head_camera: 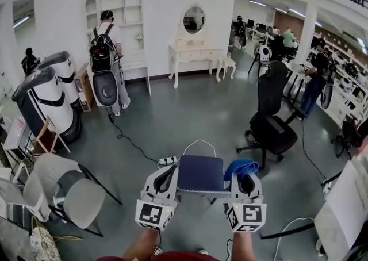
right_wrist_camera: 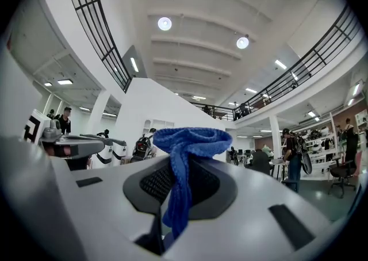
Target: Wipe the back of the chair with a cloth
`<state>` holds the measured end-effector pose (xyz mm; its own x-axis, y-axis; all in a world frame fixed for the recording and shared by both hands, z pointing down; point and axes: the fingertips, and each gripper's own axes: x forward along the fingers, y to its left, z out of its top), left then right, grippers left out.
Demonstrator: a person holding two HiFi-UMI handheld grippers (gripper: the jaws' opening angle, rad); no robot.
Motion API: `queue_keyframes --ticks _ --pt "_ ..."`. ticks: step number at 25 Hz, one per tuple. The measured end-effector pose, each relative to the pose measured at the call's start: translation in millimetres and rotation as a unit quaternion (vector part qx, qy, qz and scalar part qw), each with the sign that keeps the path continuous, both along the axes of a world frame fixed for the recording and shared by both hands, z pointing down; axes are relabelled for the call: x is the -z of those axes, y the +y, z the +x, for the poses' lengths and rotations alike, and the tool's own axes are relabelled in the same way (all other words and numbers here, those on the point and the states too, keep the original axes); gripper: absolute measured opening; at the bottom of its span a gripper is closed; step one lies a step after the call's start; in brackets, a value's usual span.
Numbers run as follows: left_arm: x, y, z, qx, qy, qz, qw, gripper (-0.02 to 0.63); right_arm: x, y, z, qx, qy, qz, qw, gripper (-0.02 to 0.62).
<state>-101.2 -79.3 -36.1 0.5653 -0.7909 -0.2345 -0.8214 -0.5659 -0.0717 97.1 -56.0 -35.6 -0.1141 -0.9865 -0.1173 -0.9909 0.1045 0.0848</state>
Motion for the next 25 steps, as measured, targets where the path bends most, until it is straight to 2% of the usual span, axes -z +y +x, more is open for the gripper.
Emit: queue_keyframes --ticks 3,6,10,15,21,25 --pt "-3 1 -2 0.001 -0.009 -0.01 0.9999 0.014 -1 -1 -2 -0.001 0.003 -0.001 1.0 0.061" --pt "2 3 -4 0.002 -0.005 0.004 1.0 0.014 -3 -1 -2 -0.002 0.0 -0.002 1.0 0.06" --pt "2 5 -7 0.003 -0.003 0.004 1.0 0.014 -8 -2 -3 -0.001 0.003 -0.007 1.0 0.06" --pt "-3 4 -9 0.008 -0.012 -0.014 0.9998 0.014 -6 -2 -2 0.001 0.003 -0.007 1.0 0.06" --pt "0 8 -4 0.008 -0.007 -0.001 0.9999 0.013 -10 1 1 -0.002 0.005 -0.009 1.0 0.06" --pt "-5 8 -2 0.007 -0.012 -0.015 0.9998 0.014 -12 1 5 -0.006 0.004 -0.008 1.0 0.06"
